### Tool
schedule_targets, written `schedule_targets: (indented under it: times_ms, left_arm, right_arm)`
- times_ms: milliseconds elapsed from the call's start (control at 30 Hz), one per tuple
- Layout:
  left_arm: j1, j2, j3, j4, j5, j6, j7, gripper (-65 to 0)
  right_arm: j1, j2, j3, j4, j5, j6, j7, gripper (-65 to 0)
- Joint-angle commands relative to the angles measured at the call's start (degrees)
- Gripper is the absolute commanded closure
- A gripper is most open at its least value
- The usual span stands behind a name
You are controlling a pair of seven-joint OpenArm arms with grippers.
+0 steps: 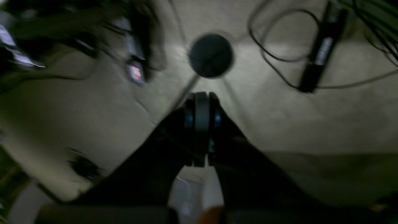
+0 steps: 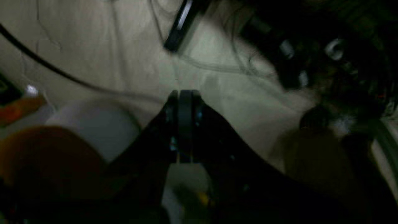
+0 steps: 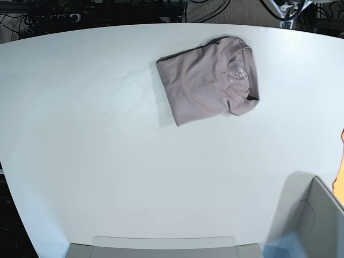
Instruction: Fold the T-shirt properly
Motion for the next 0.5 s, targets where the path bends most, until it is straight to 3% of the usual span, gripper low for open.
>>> schedule_targets:
  times_ms: [0, 167, 400, 467]
  left_arm:
    - [0.68, 0.17, -0.19, -1.97, 0.18, 0.12, -1.66, 0.0]
    - [-1.95, 0.17, 1.13, -18.67, 0.18, 0.12, -8.87, 0.0]
    - [-7.49, -4.05, 7.19, -41.79, 0.18, 0.12, -20.56, 0.0]
    - [-9.25, -5.19, 9.39, -47.42, 0.18, 5.35, -24.17, 0.0]
  right_arm:
    - [1.59, 1.14, -2.09, -2.5, 0.56, 0.33, 1.46, 0.0]
    - [11.43, 3.17, -15.98, -17.79, -3.66, -0.11, 9.37, 0.0]
    - [25.85, 2.11, -32.77, -37.13, -11.92, -0.19, 15.87, 0.0]
    - [30.07, 1.85, -35.85, -42.58, -12.98, -0.19, 17.1, 0.0]
